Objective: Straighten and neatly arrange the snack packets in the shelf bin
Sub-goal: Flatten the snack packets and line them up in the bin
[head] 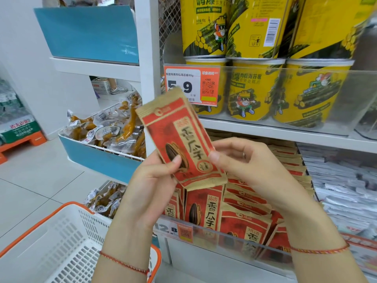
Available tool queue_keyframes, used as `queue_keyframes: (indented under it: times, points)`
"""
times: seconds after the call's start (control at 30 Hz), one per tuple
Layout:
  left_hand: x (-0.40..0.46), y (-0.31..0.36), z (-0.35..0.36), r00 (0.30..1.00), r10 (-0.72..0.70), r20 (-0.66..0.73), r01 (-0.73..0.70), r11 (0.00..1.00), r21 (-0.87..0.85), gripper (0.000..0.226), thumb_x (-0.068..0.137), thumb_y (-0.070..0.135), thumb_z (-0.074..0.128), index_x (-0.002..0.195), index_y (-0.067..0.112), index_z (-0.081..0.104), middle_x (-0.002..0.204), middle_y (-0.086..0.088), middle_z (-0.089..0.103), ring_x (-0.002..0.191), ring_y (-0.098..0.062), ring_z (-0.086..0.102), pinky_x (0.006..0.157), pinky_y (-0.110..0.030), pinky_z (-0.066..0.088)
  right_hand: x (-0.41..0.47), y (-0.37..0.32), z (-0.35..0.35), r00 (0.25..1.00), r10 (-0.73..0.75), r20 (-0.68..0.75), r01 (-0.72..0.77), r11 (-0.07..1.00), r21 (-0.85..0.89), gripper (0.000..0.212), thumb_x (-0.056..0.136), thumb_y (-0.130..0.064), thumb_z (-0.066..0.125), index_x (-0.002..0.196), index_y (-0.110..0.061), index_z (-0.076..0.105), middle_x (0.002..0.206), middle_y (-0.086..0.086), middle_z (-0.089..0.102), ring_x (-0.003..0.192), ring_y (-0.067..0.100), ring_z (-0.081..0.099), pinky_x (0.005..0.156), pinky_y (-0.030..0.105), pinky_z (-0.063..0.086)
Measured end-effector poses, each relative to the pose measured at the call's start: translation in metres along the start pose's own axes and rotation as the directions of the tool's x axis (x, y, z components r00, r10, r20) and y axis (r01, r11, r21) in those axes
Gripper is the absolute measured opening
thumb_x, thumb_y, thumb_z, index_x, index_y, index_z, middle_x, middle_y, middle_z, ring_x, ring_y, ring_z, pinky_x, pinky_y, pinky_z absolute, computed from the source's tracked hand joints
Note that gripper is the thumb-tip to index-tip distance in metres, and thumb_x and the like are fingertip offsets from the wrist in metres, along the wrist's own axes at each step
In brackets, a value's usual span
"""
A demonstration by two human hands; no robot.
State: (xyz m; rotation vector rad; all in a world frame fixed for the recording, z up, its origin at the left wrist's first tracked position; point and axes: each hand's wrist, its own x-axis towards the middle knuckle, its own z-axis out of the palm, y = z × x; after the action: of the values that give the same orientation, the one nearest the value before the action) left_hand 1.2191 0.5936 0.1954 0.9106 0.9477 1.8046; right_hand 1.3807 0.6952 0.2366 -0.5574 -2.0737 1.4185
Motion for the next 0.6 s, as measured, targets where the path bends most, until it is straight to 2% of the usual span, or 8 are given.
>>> queue_keyframes:
  times: [0.1, 0.17, 0.3, 0.4, 0.5, 0.6]
  points:
    - [-0.001, -0.003, 0.007, 0.998, -0.033, -0.055, 0.042, 0.984, 0.173, 0.047, 0.082, 0.007, 0.054, 0.13, 0.005, 0.056, 0.123, -0.014, 0.067, 0.116, -0.032, 0.063, 0.096, -0.046, 0.049, 0.003, 0.011, 0.0, 0.999, 0.047, -0.018, -0.049, 0.982, -0.181, 0.03, 0.073, -0.043, 0.074, 0.102, -0.033, 0.069, 0.094, -0.01, 0.073, 0.082, 0.001, 0.068, 0.078, 0.025, 0.055]
    - [-0.001, -0.005, 0.011, 0.992, -0.058, -0.114, 0.087, 0.959, 0.271, 0.045, 0.082, 0.005, 0.056, 0.126, 0.012, 0.059, 0.116, -0.008, 0.072, 0.108, -0.026, 0.067, 0.087, -0.038, 0.054, 0.005, 0.016, 0.0, 0.996, 0.085, -0.013, -0.085, 0.958, -0.275, 0.026, 0.077, -0.039, 0.074, 0.102, -0.035, 0.068, 0.095, -0.013, 0.071, 0.081, -0.002, 0.067, 0.081, 0.026, 0.054]
    - [0.002, -0.007, 0.017, 0.963, 0.025, -0.269, 0.12, 0.852, 0.509, 0.035, 0.088, 0.001, 0.059, 0.111, 0.027, 0.059, 0.1, 0.007, 0.074, 0.093, -0.011, 0.07, 0.075, -0.03, 0.051, 0.006, 0.019, 0.001, 0.994, 0.104, -0.02, -0.104, 0.914, -0.393, 0.019, 0.078, -0.041, 0.073, 0.095, -0.041, 0.065, 0.086, -0.018, 0.068, 0.077, -0.009, 0.062, 0.072, 0.014, 0.049]
    - [0.001, -0.009, 0.02, 0.958, 0.047, -0.283, 0.134, 0.8, 0.585, 0.033, 0.089, 0.003, 0.059, 0.105, 0.032, 0.057, 0.1, 0.009, 0.071, 0.092, -0.006, 0.067, 0.076, -0.029, 0.05, 0.006, 0.018, 0.002, 0.993, 0.116, 0.006, -0.097, 0.865, -0.492, 0.014, 0.08, -0.046, 0.069, 0.089, -0.046, 0.059, 0.085, -0.021, 0.066, 0.079, -0.01, 0.06, 0.074, 0.016, 0.049]
    - [0.001, -0.01, 0.02, 0.963, 0.077, -0.257, 0.118, 0.739, 0.663, 0.032, 0.091, 0.006, 0.055, 0.107, 0.034, 0.056, 0.103, 0.013, 0.068, 0.094, -0.001, 0.065, 0.085, -0.032, 0.053, 0.007, 0.019, 0.002, 0.994, 0.106, -0.011, -0.096, 0.847, -0.523, 0.014, 0.081, -0.044, 0.07, 0.092, -0.039, 0.062, 0.089, -0.017, 0.067, 0.082, -0.004, 0.061, 0.08, 0.024, 0.052]
    - [0.001, -0.011, 0.018, 0.965, 0.088, -0.247, 0.116, 0.703, 0.701, 0.032, 0.092, 0.011, 0.053, 0.11, 0.037, 0.055, 0.107, 0.013, 0.067, 0.101, -0.005, 0.063, 0.091, -0.042, 0.053, 0.008, 0.018, 0.001, 0.996, 0.087, -0.023, -0.086, 0.842, -0.533, 0.016, 0.082, -0.039, 0.071, 0.089, -0.038, 0.056, 0.086, -0.018, 0.064, 0.077, -0.004, 0.061, 0.068, 0.014, 0.049]
